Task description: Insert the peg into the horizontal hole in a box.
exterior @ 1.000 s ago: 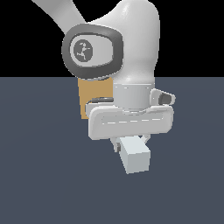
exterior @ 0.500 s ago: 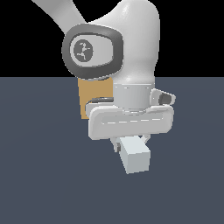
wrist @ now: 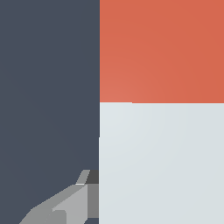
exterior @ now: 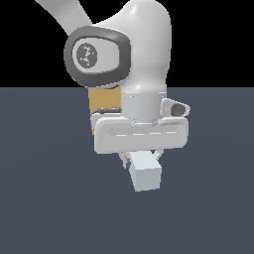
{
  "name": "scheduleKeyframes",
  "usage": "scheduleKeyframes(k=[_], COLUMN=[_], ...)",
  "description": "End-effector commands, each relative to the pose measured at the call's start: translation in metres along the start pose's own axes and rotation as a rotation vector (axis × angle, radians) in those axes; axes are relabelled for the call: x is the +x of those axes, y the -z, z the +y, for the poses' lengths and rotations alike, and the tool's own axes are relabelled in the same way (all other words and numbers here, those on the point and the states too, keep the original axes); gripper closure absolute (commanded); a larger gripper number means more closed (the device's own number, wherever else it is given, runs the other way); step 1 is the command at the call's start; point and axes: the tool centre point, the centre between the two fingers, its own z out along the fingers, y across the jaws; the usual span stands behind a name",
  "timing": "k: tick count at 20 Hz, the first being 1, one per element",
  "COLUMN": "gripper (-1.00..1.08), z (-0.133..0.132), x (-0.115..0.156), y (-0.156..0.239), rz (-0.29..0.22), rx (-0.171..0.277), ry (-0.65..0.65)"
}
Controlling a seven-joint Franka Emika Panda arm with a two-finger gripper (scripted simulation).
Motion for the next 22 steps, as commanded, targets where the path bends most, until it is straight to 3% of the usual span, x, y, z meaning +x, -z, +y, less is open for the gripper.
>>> scheduleKeyframes(k=[1, 13, 22], gripper=[1.08, 1.08, 1.08], z=[-0.004, -0.045, -0.057], x=[0.007, 0.059, 0.079], y=[0.007, 0.036, 0.047], rz=[-0.001, -0.001, -0.001], rx=[-0.006, -0.006, -0.006], ry=[-0.012, -0.105, -0.138])
